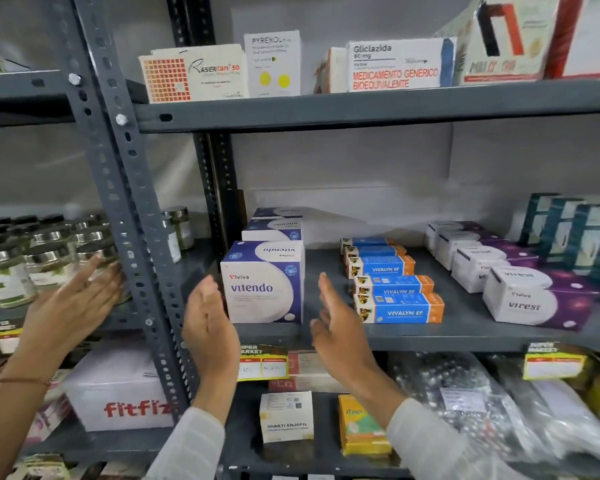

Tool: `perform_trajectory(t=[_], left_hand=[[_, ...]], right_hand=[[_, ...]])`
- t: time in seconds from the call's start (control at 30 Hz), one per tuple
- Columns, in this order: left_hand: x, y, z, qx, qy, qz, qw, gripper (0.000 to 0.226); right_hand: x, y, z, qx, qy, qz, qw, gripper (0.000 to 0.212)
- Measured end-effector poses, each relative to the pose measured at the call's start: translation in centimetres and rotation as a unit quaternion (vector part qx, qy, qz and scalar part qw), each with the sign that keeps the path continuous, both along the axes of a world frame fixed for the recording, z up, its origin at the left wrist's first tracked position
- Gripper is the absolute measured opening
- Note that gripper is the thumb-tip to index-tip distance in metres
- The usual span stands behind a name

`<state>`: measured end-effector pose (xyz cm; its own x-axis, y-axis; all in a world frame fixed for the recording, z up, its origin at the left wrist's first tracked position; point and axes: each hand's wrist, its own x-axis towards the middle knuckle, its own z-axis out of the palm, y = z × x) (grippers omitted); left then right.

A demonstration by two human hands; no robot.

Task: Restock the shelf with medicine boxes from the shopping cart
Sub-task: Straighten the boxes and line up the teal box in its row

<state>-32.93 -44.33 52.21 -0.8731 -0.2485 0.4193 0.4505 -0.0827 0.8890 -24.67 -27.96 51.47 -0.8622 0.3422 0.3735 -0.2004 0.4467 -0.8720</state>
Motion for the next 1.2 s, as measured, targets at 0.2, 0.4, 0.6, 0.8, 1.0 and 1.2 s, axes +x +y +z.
perform_trajectory(t=[0.2,0.4,0.6,0.8,1.0,1.2], left_hand=[[5.0,7.4,-1.2,-0.135,0.096,-0.063,0.984,0.017],[6.0,13.5,-2.6,-0.445,0.063,-0.096,0.888,0.050],[5.7,15.0,-2.0,-0.434,-0.001,-0.096,0.896,0.043],[6.2,15.2,-2.6,-0.410,0.001,-0.103,0.906,0.044],[5.4,14.1,-3.1,-0.490,0.035,-0.069,0.868,0.046],[4.6,13.6,-4.9,-0.601,0.094,-0.004,0.794,0.063]], right_hand=[[6.2,9.9,-0.6,0.121,0.143,-0.215,0.959,0.049],[8.5,18.0,-0.6,0.197,0.014,-0.237,0.951,0.043],[7.9,20.2,-1.0,0.162,-0.031,-0.187,0.968,0.034],[7.9,20.4,-1.5,0.162,-0.006,-0.195,0.967,0.034],[9.4,20.6,-0.9,0.219,0.023,-0.191,0.956,0.036],[14.5,26.9,2.6,0.342,0.143,-0.310,0.876,0.039]])
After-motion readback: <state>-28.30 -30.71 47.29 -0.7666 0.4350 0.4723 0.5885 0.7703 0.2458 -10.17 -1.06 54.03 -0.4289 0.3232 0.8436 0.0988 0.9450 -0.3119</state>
